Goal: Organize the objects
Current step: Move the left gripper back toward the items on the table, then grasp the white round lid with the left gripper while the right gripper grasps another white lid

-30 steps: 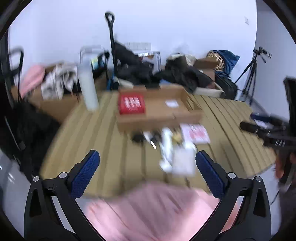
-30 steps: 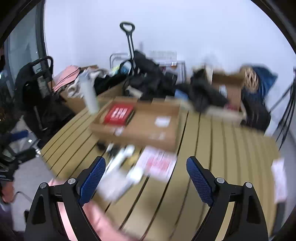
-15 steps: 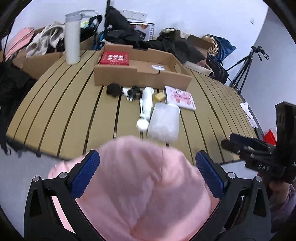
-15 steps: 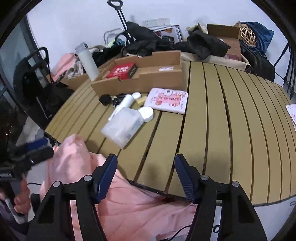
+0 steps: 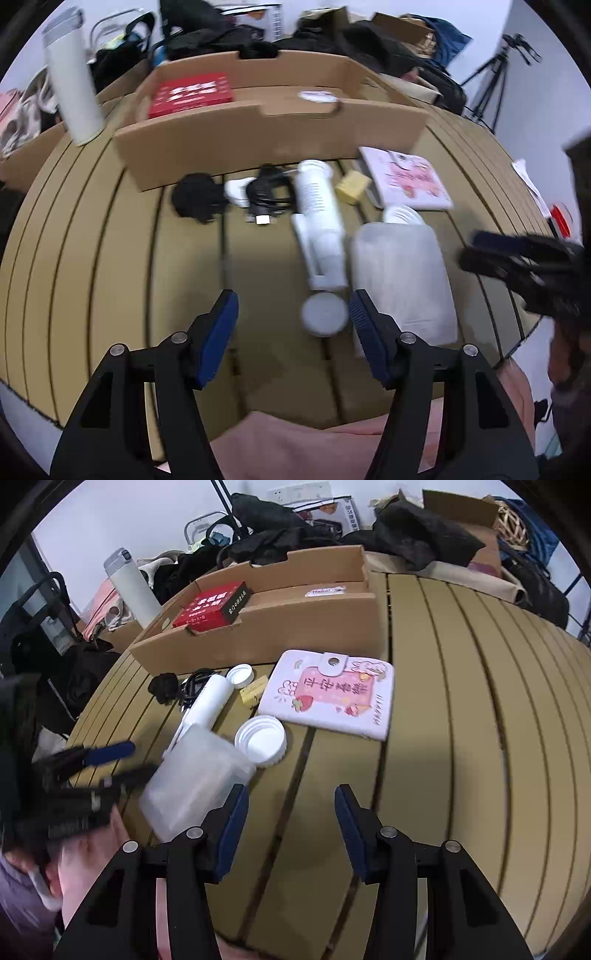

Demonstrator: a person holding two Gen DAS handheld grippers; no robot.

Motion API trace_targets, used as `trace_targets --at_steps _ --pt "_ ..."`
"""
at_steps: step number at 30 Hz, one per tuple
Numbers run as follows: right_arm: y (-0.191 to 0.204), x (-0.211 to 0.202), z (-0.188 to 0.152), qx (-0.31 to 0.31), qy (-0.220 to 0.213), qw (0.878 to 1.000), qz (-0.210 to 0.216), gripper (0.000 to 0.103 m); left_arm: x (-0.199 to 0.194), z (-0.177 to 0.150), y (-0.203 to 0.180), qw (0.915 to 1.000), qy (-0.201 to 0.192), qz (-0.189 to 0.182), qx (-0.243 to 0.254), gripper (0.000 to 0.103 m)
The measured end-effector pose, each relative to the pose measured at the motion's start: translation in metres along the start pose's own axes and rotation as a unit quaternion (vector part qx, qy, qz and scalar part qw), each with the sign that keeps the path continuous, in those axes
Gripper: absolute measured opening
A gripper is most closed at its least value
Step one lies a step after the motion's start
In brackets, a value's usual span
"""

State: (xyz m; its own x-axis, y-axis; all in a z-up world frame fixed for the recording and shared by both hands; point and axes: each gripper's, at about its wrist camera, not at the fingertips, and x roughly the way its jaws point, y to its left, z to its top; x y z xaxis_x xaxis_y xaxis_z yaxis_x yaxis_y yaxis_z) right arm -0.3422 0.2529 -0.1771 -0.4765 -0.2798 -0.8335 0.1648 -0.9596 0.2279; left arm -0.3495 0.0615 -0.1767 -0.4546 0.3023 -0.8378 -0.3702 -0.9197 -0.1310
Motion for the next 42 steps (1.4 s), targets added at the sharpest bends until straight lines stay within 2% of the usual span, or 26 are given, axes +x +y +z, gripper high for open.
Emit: trace_targets --at_steps 2,5,6,7,10,11,14,16,18,24,25,26,28,29,31,35,38,42 --pt "-0.002 0.008 0.004 0.002 0.002 1.0 0.004 0.052 0.004 -0.001 -0.003 0.9999 0.002 -0.01 0.008 0.067" --pt "-0.006 0.019 0.013 0.004 0.004 1.0 0.012 0.052 0.016 -0.003 0.003 0.9995 0.018 -0.027 -0.001 0.067" --pt "-0.008 0.023 0.016 0.007 0.006 1.0 0.021 0.052 0.017 -0.003 0.004 0.9995 0.019 -0.027 -0.001 0.062" --pt "-0.01 0.025 0.019 0.011 0.007 0.999 0.032 0.052 0.015 -0.003 0.002 0.9996 0.009 -0.025 0.006 0.046" --pt "-0.012 0.027 0.029 0.019 0.002 0.998 0.055 0.052 0.017 -0.003 -0.006 0.9994 0.014 -0.013 0.027 0.028" --pt "-0.011 0.028 0.032 0.019 0.0 0.998 0.061 0.052 0.017 -0.003 -0.009 0.9993 0.014 -0.007 0.033 0.025" --pt "-0.006 0.033 0.041 0.018 0.011 0.997 0.079 0.052 0.017 -0.004 -0.016 0.9987 0.013 -0.002 0.05 0.025" --pt "-0.004 0.036 0.044 0.019 0.016 0.996 0.08 0.052 0.015 -0.006 -0.019 0.9981 0.018 -0.012 0.058 0.025" --pt "-0.002 0.041 0.049 0.027 0.028 0.996 0.081 0.052 0.007 -0.01 -0.016 0.9986 0.011 -0.025 0.045 0.025" --pt "0.014 0.05 0.061 0.028 0.05 0.993 0.098 0.052 -0.031 -0.02 0.002 0.9994 -0.03 -0.017 -0.006 0.025" --pt "0.018 0.055 0.064 0.021 0.058 0.994 0.087 0.043 -0.037 -0.022 0.006 0.9992 -0.035 -0.014 -0.016 0.025" --pt "0.022 0.061 0.066 0.015 0.067 0.995 0.071 0.028 -0.043 -0.024 0.009 0.9988 -0.039 -0.012 -0.025 0.025" --pt "0.029 0.07 0.068 0.002 0.077 0.996 0.046 0.012 -0.054 -0.028 0.015 0.9979 -0.048 -0.006 -0.042 0.025" --pt "0.032 0.075 0.066 -0.002 0.083 0.996 0.038 0.011 -0.059 -0.029 0.018 0.9975 -0.051 -0.002 -0.049 0.025" --pt "0.035 0.076 0.062 -0.012 0.071 0.997 0.026 0.006 -0.064 -0.029 0.02 0.9967 -0.049 0.01 -0.063 0.025" --pt "0.037 0.063 0.06 -0.009 0.05 0.999 0.019 0.006 -0.083 -0.032 0.027 0.994 -0.054 0.033 -0.089 0.025" --pt "0.039 0.019 0.062 -0.002 -0.006 1.0 0.026 0.006 -0.108 -0.032 0.023 0.9919 -0.078 0.042 -0.091 0.025" --pt "0.047 -0.052 0.05 -0.022 -0.068 0.997 0.032 0.006 -0.148 -0.03 0.007 0.9899 -0.116 0.022 -0.078 0.025"
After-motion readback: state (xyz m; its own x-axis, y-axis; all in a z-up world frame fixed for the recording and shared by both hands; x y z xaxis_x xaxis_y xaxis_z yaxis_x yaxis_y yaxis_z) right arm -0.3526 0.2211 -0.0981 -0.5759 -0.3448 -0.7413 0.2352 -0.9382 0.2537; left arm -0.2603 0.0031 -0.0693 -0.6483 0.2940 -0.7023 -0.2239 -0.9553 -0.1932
